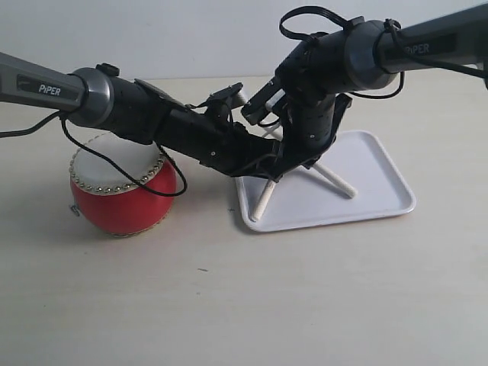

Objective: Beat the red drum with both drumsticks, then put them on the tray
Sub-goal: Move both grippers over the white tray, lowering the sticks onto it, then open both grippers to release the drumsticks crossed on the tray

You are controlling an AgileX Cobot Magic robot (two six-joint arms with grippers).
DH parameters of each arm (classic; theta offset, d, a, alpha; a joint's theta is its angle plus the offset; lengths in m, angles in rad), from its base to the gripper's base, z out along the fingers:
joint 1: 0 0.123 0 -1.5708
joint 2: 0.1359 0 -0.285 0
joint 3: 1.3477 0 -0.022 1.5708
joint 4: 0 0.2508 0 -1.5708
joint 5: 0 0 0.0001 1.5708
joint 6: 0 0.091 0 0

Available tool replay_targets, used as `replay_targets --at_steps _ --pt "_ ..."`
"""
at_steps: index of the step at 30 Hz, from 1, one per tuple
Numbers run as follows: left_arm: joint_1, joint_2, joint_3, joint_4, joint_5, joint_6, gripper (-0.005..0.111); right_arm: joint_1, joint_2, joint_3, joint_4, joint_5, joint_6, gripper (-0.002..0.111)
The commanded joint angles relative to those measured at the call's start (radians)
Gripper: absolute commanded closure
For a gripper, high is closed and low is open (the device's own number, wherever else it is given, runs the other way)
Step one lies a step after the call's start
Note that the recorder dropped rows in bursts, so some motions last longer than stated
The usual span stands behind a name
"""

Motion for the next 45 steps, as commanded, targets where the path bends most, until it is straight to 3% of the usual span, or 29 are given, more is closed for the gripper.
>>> replay_targets --at_steps 1,10,15,18,21,33,36,41,45 --pt "-0.006 0.009 0.0 0.027 -0.004 -0.004 0.107 0.001 -0.007 -0.004 0.042 -0.019 0.008 0.097" --pt "-0.006 0.009 0.0 0.097 0.01 -0.003 0.103 0.001 -0.007 -0.004 0.055 -0.017 0.007 0.08" --pt "-0.006 0.009 0.0 0.095 0.016 -0.018 0.072 0.001 -0.007 -0.004 0.059 0.009 0.007 0.067" --pt "-0.006 0.009 0.0 0.089 0.016 -0.042 0.054 0.001 -0.007 -0.006 0.059 0.039 0.007 0.066" --pt "-0.006 0.006 0.0 0.065 0.016 -0.049 0.049 0.001 -0.009 -0.03 0.068 0.1 0.007 0.066" --pt "-0.006 -0.139 -0.038 0.047 0.175 -0.051 0.053 0.003 -0.1 -0.145 0.168 0.285 -0.002 0.066" --pt "-0.006 -0.201 -0.038 0.051 0.217 -0.051 0.066 0.003 -0.156 -0.145 0.193 0.312 -0.017 0.069" --pt "-0.006 -0.293 -0.038 0.065 0.31 -0.051 0.104 0.003 -0.257 -0.145 0.227 0.321 -0.026 0.092" --pt "-0.006 -0.381 -0.024 0.115 0.337 -0.054 0.107 0.003 -0.351 -0.143 0.287 0.312 -0.072 0.108"
